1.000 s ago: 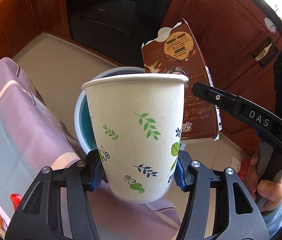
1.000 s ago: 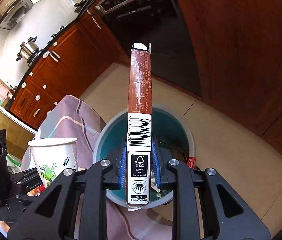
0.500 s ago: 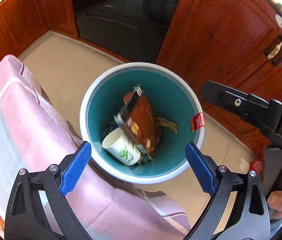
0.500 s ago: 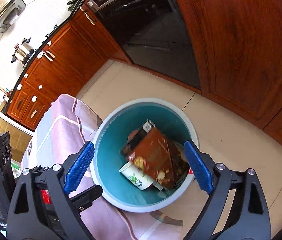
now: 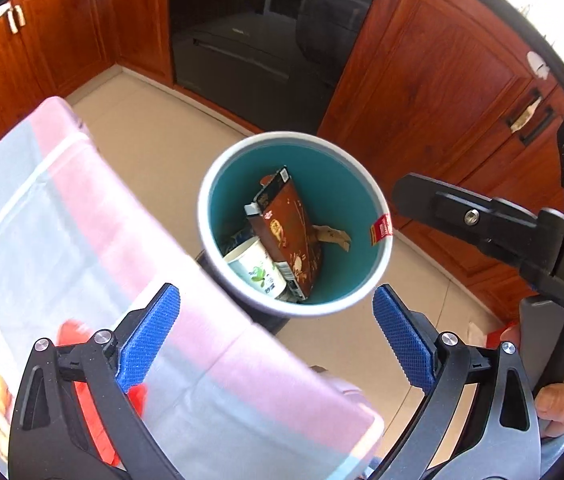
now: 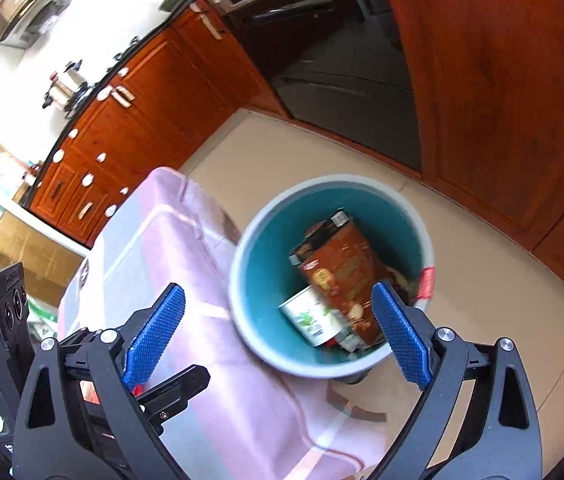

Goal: Collect trash
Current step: 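Move both open tools back over the table toward the coconut bowl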

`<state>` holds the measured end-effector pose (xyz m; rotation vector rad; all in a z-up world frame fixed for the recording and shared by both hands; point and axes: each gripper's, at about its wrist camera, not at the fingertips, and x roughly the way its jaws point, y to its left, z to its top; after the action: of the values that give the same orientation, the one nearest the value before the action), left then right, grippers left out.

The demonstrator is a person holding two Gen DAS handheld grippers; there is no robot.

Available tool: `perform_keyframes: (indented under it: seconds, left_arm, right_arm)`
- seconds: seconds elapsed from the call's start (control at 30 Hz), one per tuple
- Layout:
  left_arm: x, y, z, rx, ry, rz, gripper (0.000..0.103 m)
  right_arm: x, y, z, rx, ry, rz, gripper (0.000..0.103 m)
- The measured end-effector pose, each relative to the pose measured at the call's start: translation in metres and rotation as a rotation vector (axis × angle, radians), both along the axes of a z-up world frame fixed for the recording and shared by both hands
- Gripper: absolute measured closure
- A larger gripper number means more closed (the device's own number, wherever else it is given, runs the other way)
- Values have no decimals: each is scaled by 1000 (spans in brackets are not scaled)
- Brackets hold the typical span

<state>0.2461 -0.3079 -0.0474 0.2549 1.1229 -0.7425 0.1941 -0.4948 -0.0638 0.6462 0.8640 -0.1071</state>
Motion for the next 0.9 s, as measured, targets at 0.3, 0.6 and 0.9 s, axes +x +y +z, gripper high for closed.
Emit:
perform_keyframes:
  seconds: [0.3, 0.6, 0.9]
  left_arm:
    - [-18, 91, 27, -39, -40, 104, 5]
    - [-26, 213, 30, -30, -74, 255, 4]
    - [-14, 337, 7, 56, -69, 453, 4]
  right_arm:
    - [-4, 81, 32, -25, -20, 138, 12]
    - [7, 183, 49, -79, -11, 315, 12]
    - [27, 277, 39, -110, 28, 484, 12]
